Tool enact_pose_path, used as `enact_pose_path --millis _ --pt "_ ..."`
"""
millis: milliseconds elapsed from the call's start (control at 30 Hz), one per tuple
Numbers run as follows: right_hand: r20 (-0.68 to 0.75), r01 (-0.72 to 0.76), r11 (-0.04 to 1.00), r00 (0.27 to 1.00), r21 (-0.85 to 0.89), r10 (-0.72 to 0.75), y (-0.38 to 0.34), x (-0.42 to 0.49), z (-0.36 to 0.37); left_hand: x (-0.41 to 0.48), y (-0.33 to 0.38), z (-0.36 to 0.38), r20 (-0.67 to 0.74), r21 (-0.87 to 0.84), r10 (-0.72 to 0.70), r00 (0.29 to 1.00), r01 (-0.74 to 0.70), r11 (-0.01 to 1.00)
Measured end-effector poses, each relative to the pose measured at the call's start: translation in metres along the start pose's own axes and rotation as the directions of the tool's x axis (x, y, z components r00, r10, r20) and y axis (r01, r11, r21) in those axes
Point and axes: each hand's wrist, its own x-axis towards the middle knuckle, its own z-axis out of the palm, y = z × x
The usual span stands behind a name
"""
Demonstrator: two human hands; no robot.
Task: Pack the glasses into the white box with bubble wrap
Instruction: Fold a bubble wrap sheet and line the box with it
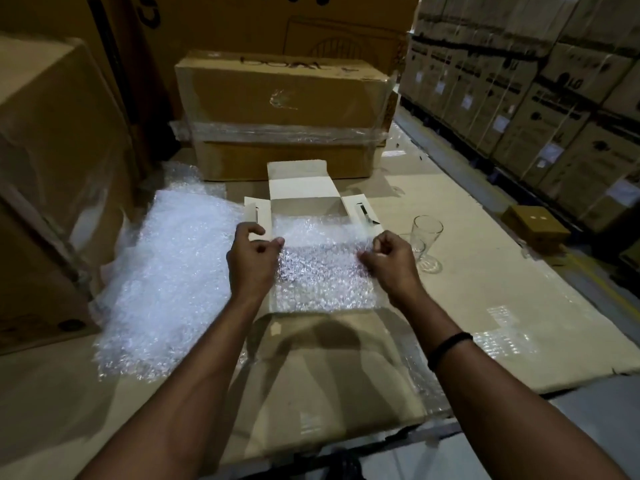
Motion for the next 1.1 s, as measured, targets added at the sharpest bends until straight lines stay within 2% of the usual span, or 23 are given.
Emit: enact_pose_path --millis 100,233,367,433,533,633,733,833,933,1000,1100 --pt "0.073 0.058 0.997 0.996 -0.05 -0.054 -0.023 0.024 0.0 0.012 0.007 0.005 -0.047 0.077 0.124 0.991 -0.12 0.99" --pt "0.105 0.018 0.999 0.994 -0.03 -0.014 -0.039 0.079 0.003 0.043 0.005 0.011 -0.051 0.211 0.189 0.981 -0.174 0.962" --pt "0.169 0.078 0.938 0.985 -0.337 -0.021 -0.036 0.13 0.014 0.079 -0.002 0.023 0.052 0.411 0.177 0.983 -0.183 0.893" --pt "0.199 0.142 0.85 0.979 -0.507 -0.045 -0.033 0.149 0.02 0.096 -0.004 0.029 0.123 0.578 0.208 0.97 -0.24 0.78" --pt "0.281 0.297 0.573 0.952 -0.764 -0.119 -0.028 0.17 0.03 0.117 -0.003 0.038 0.274 0.777 0.161 0.948 -0.317 0.543" --pt "0.371 0.394 0.401 0.918 -0.827 -0.137 -0.021 0.181 0.038 0.131 -0.002 0.05 0.374 0.855 0.075 0.924 -0.375 0.358" --pt "0.452 0.46 0.256 0.887 -0.85 -0.092 -0.018 0.185 0.042 0.141 -0.004 0.061 0.44 0.871 -0.024 0.898 -0.42 0.255" --pt "0.524 0.529 0.113 0.849 -0.841 -0.074 -0.023 0.187 0.042 0.141 -0.008 0.058 0.448 0.869 -0.021 0.894 -0.429 0.245" --pt "0.594 0.605 0.133 0.796 -0.785 -0.116 -0.028 0.192 0.04 0.138 -0.01 0.049 0.453 0.833 0.146 0.88 -0.476 0.282" --pt "0.697 0.691 0.135 0.717 -0.71 -0.006 -0.03 0.192 0.046 0.138 -0.009 0.052 0.538 0.767 0.164 0.827 -0.561 0.313" --pt "0.727 0.748 0.023 0.636 -0.663 0.257 -0.022 0.196 0.066 0.14 -0.007 0.073 0.673 0.705 -0.014 0.739 -0.636 0.313"
